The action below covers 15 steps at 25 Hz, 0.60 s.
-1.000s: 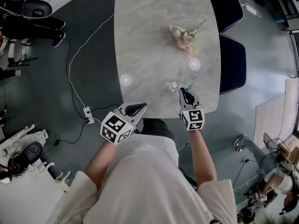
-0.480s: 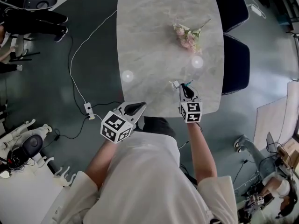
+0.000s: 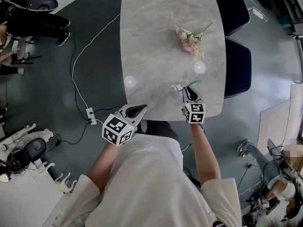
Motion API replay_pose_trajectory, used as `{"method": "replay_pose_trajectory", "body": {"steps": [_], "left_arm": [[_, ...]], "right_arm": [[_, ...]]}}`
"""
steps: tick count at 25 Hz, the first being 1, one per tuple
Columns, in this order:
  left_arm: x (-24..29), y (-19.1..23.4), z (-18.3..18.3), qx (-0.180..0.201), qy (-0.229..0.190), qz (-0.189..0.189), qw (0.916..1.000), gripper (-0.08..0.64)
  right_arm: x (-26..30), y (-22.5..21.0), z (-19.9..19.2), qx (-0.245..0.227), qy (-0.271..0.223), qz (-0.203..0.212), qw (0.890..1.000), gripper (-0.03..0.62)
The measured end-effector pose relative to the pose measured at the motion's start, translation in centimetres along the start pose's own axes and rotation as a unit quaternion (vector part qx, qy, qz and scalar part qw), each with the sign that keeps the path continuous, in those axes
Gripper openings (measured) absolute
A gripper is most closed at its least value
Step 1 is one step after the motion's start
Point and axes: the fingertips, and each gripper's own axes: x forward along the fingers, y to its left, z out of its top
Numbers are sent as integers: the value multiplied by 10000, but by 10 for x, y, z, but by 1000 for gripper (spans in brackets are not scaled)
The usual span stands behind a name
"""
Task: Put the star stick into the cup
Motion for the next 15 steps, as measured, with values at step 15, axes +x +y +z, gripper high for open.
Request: {"method": "replay_pose_trajectory", "body": {"steps": [15], "left_arm": [[-78,0,13,641,-184,-602,9960,21]], "right_arm": [[-85,42,37,312,-518,-970,9934,87]]}}
